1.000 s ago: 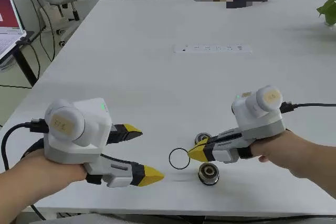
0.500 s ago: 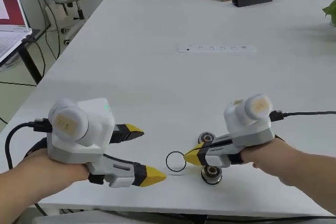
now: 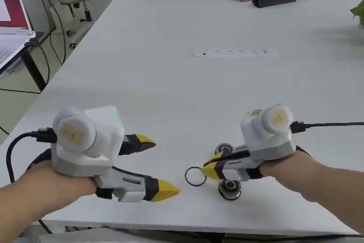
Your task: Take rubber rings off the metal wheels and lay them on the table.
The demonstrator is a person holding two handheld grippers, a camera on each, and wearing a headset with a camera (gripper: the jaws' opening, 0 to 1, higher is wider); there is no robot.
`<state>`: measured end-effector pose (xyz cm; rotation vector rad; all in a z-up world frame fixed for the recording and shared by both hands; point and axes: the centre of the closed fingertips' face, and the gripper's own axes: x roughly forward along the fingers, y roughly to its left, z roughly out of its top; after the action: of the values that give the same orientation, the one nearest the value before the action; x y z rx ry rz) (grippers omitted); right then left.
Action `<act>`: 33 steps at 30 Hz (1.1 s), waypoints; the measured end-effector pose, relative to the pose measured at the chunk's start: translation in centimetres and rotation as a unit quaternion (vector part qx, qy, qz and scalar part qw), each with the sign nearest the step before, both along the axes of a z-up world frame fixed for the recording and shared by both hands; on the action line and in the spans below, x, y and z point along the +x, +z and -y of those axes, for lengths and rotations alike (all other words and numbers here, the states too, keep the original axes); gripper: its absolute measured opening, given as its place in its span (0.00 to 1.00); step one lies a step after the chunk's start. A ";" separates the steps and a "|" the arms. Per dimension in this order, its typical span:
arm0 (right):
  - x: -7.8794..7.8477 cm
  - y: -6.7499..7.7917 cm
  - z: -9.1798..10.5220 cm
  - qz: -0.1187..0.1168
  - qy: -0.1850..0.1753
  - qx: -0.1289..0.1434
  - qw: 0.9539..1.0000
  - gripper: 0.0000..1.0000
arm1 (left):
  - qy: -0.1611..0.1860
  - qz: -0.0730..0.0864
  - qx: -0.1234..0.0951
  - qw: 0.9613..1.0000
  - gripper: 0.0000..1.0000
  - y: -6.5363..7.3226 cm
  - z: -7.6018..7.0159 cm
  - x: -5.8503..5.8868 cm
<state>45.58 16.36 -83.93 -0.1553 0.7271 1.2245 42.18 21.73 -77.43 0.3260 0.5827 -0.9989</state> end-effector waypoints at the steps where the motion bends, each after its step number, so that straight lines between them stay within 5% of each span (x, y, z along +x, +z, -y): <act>1: 0.0 0.0 0.0 0.001 0.000 0.000 1.000 0.06 | 0.000 0.000 0.000 1.000 0.60 0.0 0.0 0.0; 33: 0.5 3.9 4.5 0.018 -0.029 0.053 0.998 0.19 | -0.036 0.004 0.006 0.999 0.59 0.8 2.7 0.5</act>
<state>46.10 11.87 -79.99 -0.0690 0.6307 1.1992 42.65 19.05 -76.64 0.3645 0.5733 -1.0622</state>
